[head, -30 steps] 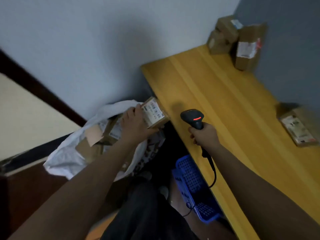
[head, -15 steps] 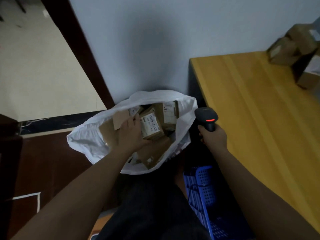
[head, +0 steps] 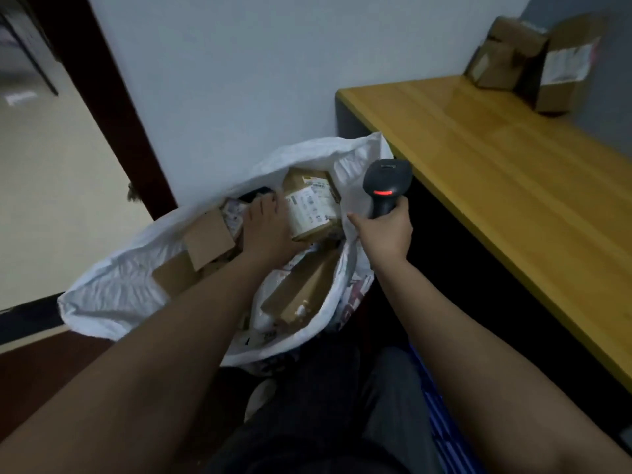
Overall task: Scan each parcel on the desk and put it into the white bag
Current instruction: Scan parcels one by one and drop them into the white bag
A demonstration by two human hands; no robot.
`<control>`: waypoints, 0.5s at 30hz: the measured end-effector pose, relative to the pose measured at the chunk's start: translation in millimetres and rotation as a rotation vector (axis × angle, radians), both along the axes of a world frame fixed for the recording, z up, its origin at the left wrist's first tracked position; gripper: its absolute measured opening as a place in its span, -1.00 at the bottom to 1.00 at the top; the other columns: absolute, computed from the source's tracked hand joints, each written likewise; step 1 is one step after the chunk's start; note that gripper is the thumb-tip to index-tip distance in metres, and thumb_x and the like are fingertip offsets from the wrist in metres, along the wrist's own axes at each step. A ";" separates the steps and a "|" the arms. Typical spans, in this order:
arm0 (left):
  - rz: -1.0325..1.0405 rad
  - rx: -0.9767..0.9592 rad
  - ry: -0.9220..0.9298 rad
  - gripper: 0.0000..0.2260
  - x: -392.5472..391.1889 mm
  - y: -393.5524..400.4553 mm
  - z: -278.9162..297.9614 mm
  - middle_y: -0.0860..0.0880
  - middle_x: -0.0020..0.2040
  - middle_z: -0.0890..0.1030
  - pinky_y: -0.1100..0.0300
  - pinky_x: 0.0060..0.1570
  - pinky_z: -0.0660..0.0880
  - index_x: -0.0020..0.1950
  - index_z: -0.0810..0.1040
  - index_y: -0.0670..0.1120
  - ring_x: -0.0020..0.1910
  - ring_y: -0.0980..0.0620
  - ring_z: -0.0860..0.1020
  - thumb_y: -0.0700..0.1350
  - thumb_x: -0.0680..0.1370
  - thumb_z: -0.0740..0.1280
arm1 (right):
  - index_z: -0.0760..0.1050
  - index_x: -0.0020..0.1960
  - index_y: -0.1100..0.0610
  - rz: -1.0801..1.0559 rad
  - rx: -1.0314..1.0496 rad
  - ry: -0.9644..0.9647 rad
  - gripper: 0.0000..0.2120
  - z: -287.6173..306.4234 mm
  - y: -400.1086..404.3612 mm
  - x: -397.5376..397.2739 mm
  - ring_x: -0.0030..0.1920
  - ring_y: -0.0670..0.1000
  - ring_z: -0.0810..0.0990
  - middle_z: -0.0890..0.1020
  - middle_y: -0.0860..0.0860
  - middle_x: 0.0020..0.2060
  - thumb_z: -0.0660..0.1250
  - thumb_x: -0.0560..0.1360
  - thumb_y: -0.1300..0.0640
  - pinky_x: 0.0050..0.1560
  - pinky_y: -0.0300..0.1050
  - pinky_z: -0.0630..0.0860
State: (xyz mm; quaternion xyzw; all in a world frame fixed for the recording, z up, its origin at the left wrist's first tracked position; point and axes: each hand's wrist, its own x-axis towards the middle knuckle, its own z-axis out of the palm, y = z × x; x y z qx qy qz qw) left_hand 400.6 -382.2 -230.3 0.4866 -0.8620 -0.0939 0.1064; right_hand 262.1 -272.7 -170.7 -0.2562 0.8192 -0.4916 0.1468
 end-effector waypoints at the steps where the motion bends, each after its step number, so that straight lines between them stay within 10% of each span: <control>1: -0.002 -0.017 0.000 0.10 3.3 5.3 3.3 -0.24 0.44 0.21 -0.08 0.38 0.15 0.55 -0.06 -0.23 0.41 -0.21 0.20 0.35 0.32 0.43 | 0.41 0.18 0.11 -0.020 0.009 -0.016 -0.57 -2.5 2.9 6.3 0.00 0.06 0.59 0.57 0.03 -0.01 0.51 0.40 0.14 -0.01 -0.09 0.48; 15: 0.059 -0.193 0.001 -0.22 51.3 -14.2 0.4 -0.16 0.25 0.41 0.01 0.23 0.25 0.32 0.30 -0.15 0.23 -0.16 0.37 0.28 0.31 0.47 | 0.45 0.21 0.09 -0.048 -0.266 0.179 -0.60 40.3 36.8 16.4 -0.08 -0.01 0.56 0.58 -0.03 -0.08 0.37 0.39 0.29 -0.10 -0.19 0.41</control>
